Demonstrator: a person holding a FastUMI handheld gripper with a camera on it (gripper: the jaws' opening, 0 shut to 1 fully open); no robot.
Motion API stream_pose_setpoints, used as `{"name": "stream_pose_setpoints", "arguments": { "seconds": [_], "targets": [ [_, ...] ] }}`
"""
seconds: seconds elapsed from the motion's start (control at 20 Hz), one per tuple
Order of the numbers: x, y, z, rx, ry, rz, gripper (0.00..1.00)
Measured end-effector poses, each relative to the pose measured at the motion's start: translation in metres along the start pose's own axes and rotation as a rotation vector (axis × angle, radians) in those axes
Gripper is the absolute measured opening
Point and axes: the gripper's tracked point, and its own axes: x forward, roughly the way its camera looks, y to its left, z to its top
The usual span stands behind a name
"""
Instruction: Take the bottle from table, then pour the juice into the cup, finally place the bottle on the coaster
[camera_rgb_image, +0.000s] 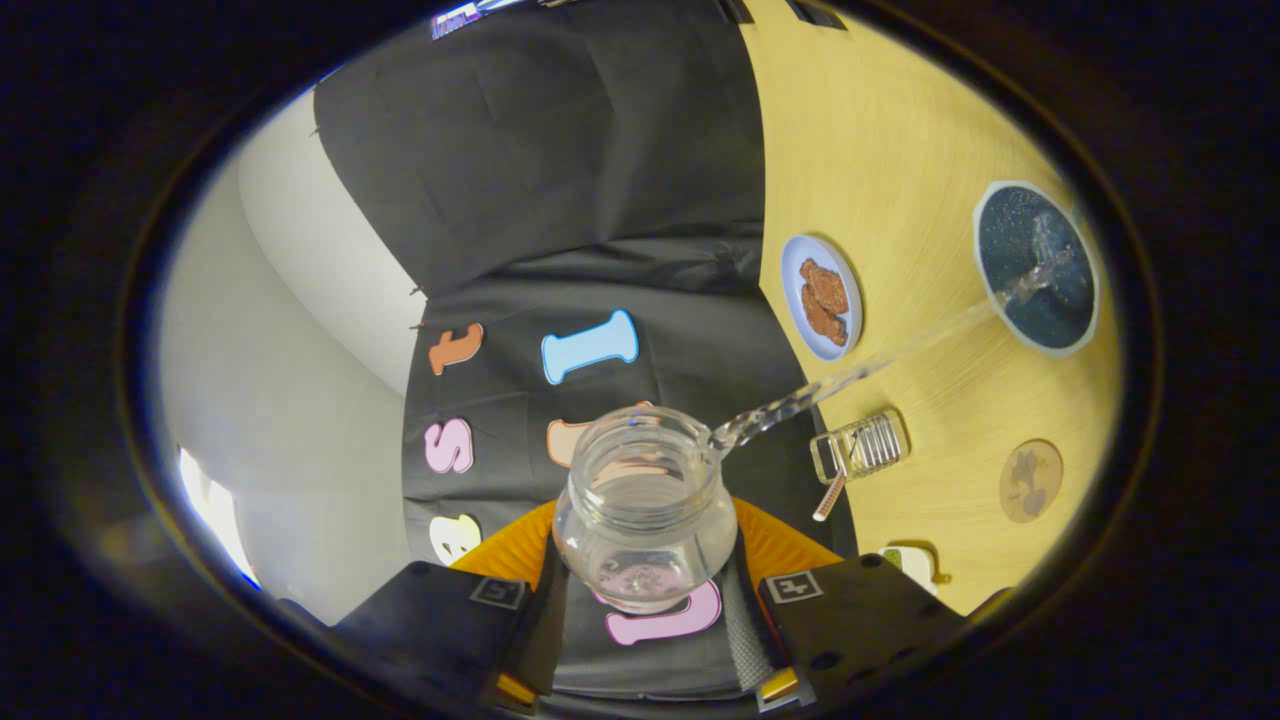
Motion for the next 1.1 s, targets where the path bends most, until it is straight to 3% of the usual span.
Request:
{"name": "stream_pose_setpoints", "arguments": {
  "seconds": [1.1],
  "targets": [
    [0.0045, 0.005, 0.0093, 0.073, -0.052, 0.01, 0.72]
  ]
}}
